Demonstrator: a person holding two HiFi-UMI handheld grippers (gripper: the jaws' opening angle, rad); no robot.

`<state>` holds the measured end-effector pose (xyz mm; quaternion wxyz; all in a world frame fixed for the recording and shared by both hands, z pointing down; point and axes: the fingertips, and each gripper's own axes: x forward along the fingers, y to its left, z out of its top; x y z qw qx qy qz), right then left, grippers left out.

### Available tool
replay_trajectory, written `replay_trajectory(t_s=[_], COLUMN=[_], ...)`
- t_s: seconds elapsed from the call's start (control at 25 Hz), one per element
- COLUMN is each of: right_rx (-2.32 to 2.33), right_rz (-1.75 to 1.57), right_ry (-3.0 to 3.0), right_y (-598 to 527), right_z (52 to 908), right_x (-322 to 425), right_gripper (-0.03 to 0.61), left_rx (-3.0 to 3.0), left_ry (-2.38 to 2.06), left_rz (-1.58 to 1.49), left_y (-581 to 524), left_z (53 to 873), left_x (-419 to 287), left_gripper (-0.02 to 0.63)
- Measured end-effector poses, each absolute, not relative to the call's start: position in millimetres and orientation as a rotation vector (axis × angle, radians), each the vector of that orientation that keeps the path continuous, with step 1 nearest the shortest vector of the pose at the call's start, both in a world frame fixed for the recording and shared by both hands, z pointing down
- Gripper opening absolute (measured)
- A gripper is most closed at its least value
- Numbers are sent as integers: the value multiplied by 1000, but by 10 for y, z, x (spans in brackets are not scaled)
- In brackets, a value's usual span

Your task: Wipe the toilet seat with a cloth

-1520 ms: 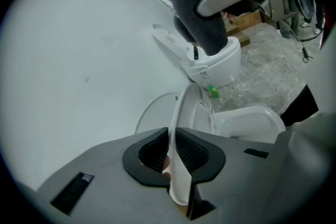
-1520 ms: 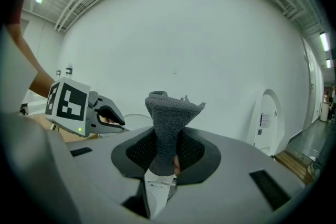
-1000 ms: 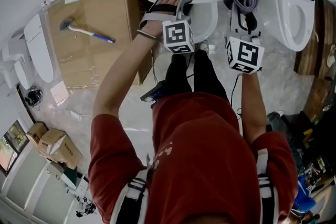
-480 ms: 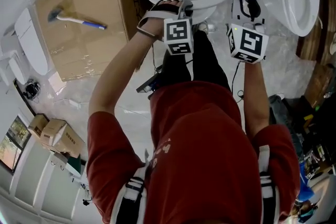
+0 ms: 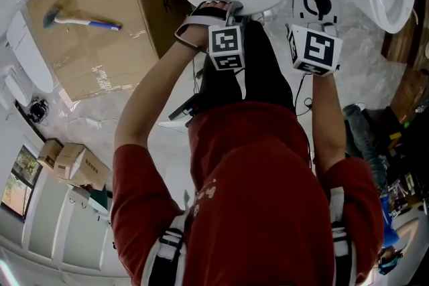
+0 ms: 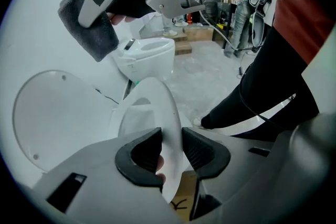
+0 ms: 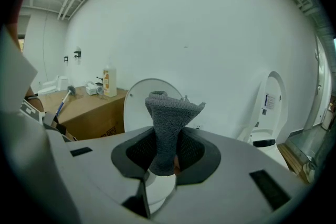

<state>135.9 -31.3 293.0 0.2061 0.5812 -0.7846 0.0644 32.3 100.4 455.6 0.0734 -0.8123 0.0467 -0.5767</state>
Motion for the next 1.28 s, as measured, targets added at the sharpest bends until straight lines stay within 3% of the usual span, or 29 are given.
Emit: replay_trajectory(t_s=[0.56, 1.28], right_rx=[1537, 1451], right_rz=[233, 266], right_ry=[-2131, -2111], right_y=[-180, 42], right_z=[3737, 4613], right_x=[1401, 1390], right_gripper=[87, 87], left_rx=[-2448, -2458], left_ry=[74, 89], left_rz=[-1773, -1855], left_y=[1424, 1622], left_z=[5452, 6590], left_x=[335, 360], left_gripper=[170, 169])
